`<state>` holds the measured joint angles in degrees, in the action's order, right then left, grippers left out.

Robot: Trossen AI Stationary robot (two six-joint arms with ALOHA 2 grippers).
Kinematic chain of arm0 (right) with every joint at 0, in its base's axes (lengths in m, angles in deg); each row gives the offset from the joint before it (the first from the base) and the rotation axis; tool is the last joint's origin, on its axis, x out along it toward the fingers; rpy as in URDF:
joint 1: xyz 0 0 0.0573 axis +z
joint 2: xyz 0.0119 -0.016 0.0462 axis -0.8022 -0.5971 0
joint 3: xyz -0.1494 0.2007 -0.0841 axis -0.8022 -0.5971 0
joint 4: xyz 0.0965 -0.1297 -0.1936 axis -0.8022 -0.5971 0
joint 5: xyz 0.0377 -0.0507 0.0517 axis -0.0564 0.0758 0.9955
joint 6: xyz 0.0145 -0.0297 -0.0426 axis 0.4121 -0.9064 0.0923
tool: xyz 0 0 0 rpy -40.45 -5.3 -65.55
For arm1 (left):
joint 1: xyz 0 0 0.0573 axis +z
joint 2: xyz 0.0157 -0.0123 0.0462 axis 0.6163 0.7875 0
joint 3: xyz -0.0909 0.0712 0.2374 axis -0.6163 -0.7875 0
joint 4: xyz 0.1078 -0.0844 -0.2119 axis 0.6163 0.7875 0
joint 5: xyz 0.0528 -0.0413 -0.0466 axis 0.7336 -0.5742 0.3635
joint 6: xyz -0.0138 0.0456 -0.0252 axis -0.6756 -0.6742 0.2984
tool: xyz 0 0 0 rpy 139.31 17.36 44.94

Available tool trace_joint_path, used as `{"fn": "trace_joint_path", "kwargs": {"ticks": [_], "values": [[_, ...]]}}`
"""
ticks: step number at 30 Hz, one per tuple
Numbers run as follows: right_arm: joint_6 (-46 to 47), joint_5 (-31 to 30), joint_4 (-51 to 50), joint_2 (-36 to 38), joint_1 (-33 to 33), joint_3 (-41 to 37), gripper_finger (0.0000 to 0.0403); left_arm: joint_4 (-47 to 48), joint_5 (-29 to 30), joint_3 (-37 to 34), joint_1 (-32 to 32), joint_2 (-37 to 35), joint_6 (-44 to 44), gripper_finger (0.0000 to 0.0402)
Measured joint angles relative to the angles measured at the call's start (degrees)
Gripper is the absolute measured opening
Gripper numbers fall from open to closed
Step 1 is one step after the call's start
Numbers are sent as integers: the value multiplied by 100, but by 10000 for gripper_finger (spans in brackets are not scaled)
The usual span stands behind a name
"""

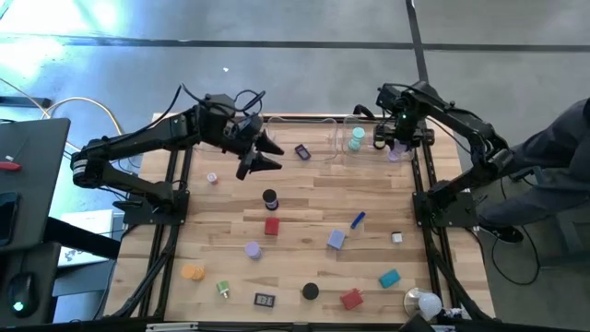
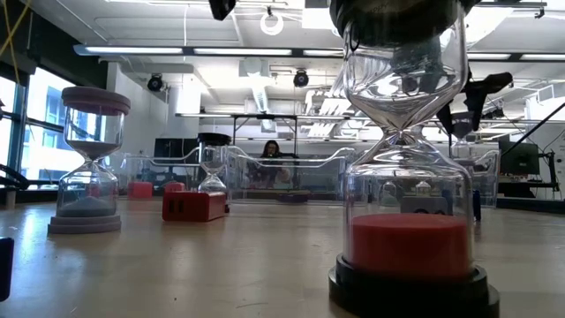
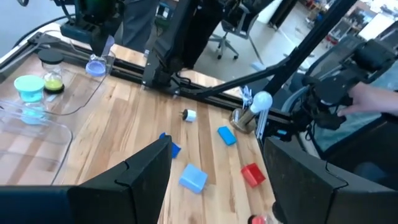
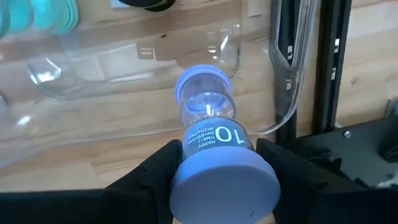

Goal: Pick & Place Office items
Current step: Put the top light purple hourglass into the right transparent bin

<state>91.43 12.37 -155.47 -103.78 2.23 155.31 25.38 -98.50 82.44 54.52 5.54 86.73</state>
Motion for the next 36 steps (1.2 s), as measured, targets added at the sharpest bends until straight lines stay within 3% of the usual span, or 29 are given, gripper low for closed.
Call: {"fn": "trace_joint_path", "kwargs": {"ticks": [10,22,36], "values": [[376,424,872,-50,201,-319,180,320,-8,0,-2,0,-156,249],[288,537,1936,-179,234,-1300,180,383,-6,2,-2,0,-158,249],[157,465,2062,-168,79,-1547,181,392,-4,2,-2,0,-158,249]]}}
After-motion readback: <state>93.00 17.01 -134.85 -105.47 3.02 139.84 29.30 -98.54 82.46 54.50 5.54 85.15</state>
